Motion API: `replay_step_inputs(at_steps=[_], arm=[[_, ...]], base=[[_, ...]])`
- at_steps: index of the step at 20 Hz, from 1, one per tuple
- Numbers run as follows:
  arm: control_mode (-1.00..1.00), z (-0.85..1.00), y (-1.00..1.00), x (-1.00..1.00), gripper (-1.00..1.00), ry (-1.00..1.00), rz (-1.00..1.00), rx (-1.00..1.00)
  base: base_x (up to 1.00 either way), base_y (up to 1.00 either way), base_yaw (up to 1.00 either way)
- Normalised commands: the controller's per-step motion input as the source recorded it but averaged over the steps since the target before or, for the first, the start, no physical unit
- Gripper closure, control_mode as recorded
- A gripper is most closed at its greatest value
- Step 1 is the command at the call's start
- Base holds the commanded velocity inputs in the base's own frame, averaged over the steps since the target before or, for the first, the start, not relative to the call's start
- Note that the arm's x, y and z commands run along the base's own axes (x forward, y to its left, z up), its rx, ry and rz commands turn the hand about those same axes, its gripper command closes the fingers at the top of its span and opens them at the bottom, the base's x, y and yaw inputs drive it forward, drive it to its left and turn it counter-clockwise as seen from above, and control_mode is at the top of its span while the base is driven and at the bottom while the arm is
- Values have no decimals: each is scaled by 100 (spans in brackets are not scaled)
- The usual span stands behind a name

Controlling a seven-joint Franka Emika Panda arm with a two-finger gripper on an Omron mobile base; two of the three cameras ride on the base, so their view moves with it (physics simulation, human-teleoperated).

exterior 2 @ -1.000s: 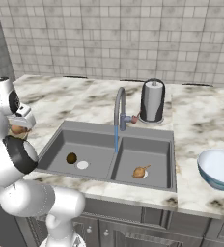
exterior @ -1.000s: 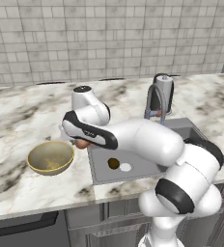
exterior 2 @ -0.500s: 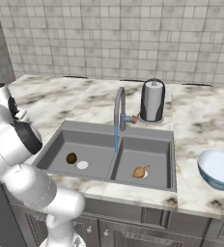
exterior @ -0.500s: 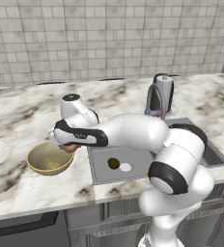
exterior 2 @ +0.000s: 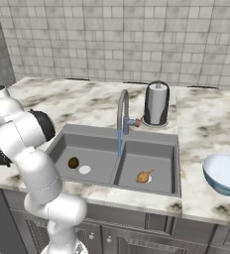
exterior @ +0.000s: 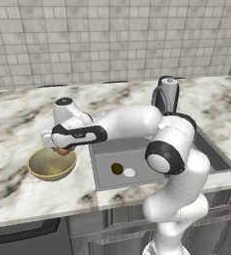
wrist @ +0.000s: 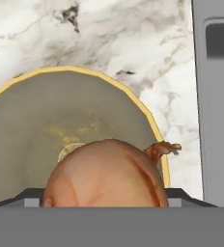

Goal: Pick the onions from the sink and place them in one bowl. Place the avocado in the other bowl. Then turn off the sink faucet.

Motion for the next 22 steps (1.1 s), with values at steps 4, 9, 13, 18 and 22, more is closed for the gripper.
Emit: replay_step_inputs(at_steps=[4, 9, 13, 18, 22], arm=[[-100, -17, 25, 9, 100, -2, -8, 0], [-100, -28, 33, 7, 100, 0, -6, 0], [-100, -30, 23, 18, 100, 0, -4, 0], [-100, -35, 18, 25, 100, 0, -5, 0], [-100, -39, 18, 28, 100, 1, -6, 0]], base=[[0, 0, 0], [0, 0, 0], [0, 0, 0], [0, 0, 0], [0, 0, 0]])
